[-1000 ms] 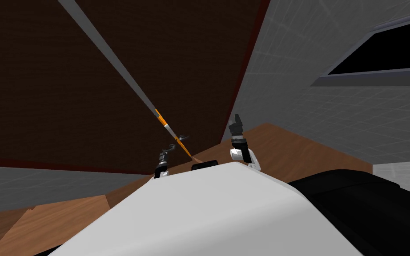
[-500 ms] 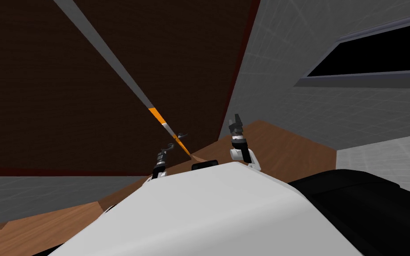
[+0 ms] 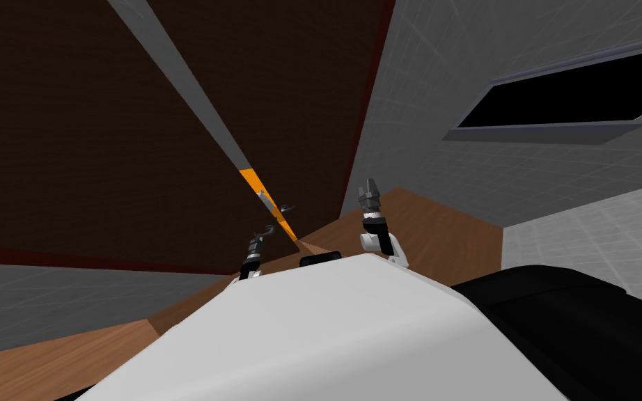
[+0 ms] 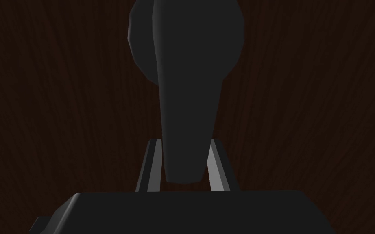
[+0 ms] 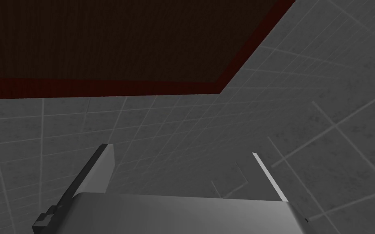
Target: Pull the door open
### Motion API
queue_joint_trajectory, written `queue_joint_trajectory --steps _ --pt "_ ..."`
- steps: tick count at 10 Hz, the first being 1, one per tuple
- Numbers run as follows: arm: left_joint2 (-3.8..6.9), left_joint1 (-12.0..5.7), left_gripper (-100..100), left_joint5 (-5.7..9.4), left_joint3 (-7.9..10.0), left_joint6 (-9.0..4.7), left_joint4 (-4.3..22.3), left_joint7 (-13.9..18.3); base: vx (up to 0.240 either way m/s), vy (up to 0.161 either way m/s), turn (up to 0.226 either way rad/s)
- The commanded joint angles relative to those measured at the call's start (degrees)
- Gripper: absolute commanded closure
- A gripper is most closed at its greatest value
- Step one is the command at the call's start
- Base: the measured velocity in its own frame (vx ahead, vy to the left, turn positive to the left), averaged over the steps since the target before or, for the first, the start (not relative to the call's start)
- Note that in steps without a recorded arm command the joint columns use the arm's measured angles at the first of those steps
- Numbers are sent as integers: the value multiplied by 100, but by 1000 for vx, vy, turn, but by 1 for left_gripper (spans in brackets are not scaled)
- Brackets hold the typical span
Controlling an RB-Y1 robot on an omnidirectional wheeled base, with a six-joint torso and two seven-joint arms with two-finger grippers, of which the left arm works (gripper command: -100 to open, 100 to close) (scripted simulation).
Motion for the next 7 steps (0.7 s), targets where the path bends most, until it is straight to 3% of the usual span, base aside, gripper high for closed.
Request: queue_joint_trajectory --steps 1,7 --pt "0 0 100 0 0 0 0 0 4 9 29" --pt "-36 -139 100 92 -295 -23 36 -51 -186 52 -124"
